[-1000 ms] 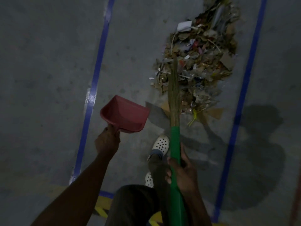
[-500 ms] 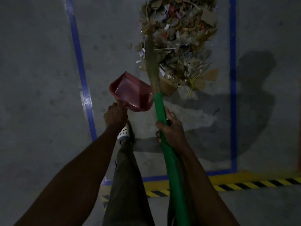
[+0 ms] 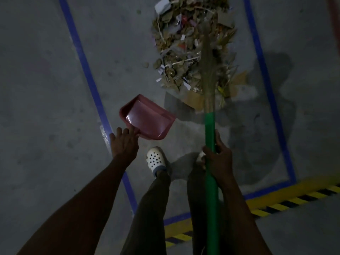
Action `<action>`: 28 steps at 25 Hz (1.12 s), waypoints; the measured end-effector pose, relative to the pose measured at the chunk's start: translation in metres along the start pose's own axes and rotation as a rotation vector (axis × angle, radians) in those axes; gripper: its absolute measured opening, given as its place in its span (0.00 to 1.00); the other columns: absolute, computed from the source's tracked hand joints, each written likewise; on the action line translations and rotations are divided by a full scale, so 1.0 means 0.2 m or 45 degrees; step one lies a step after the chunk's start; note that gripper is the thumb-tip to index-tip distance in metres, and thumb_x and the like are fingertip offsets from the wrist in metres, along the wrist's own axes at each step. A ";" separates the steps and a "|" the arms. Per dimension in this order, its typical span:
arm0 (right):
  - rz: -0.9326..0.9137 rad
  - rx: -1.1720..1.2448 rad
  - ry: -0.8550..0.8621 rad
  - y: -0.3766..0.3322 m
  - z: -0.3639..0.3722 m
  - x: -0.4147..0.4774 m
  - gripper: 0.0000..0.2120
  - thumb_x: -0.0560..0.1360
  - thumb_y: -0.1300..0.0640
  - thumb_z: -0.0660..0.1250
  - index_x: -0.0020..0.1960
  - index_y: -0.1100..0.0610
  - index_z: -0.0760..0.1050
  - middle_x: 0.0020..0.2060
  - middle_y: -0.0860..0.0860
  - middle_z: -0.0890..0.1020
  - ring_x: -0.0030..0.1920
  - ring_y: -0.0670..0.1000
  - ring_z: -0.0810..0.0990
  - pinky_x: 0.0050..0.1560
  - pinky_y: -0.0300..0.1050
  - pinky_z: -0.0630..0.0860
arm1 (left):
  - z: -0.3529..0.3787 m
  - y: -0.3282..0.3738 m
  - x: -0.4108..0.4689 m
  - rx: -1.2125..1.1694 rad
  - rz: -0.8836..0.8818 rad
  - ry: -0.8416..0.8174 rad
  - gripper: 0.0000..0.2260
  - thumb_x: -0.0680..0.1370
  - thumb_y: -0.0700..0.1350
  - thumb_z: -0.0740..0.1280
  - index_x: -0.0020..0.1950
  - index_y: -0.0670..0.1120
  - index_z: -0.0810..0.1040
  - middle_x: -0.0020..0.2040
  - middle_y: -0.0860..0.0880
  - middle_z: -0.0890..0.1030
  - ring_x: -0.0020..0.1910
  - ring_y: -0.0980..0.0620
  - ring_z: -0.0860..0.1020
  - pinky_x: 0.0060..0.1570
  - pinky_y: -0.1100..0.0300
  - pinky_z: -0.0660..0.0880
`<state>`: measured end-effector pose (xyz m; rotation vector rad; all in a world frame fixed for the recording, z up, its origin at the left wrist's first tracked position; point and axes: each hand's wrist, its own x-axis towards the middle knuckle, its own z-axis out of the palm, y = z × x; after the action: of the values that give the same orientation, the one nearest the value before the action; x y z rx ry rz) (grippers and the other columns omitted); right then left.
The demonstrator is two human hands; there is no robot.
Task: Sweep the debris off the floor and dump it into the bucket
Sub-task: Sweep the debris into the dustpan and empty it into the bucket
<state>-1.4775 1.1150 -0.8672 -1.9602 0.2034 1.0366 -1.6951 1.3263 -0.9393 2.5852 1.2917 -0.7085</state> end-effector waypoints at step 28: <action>0.048 0.096 0.288 1.65 0.28 1.98 0.21 0.73 0.47 0.72 0.56 0.63 0.78 0.46 0.61 0.84 0.43 0.63 0.86 0.48 0.64 0.83 | 1.82 0.42 1.06 -0.207 0.306 0.936 0.12 0.79 0.46 0.68 0.56 0.49 0.65 0.43 0.39 0.79 0.42 0.37 0.74 0.40 0.49 0.66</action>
<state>-1.4214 1.0558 -1.3786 -2.0097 0.4000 0.8175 -1.6441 1.2977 -1.3646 2.8827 1.0760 0.4192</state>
